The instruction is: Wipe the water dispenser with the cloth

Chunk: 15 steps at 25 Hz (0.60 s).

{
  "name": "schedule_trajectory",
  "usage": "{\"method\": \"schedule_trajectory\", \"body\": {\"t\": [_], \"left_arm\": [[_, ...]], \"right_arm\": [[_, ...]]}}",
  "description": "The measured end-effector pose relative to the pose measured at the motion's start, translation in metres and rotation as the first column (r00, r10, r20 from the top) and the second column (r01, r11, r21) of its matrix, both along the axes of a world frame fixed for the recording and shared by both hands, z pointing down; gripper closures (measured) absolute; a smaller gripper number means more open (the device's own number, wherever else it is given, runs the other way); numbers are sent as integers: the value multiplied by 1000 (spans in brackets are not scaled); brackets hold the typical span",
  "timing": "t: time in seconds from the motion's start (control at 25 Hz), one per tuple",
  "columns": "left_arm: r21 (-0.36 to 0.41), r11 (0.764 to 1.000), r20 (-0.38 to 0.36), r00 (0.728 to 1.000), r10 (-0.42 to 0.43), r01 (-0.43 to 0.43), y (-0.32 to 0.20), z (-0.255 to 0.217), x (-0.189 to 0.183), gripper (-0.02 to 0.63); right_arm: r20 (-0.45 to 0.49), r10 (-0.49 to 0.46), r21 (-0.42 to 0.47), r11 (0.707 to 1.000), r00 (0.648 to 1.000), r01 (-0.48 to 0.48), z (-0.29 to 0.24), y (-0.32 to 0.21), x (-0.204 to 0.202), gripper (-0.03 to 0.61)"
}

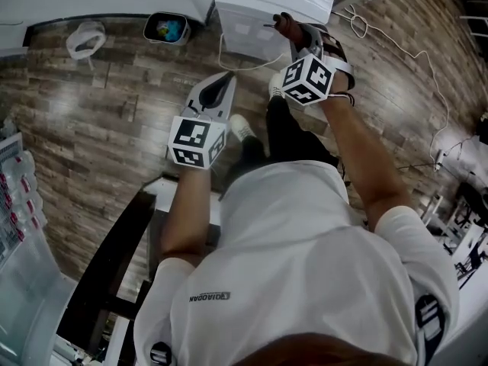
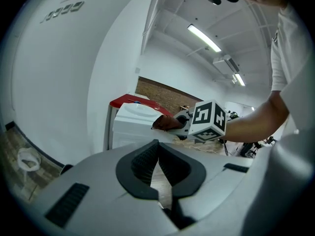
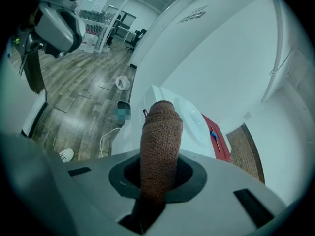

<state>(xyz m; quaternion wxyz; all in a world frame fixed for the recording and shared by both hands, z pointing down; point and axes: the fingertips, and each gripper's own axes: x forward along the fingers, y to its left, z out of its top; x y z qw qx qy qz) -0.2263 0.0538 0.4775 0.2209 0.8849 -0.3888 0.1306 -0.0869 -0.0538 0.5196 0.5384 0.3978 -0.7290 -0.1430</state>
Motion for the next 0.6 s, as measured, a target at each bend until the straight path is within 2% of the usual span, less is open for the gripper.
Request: {"method": "schedule_trajectory", "body": {"t": [0.6], "left_arm": [[-71,997,13,999,-37,38,0,37,-9,621]], "right_arm": [[-47,-23,-132,991,999,17,102,3,-14,515]]}}
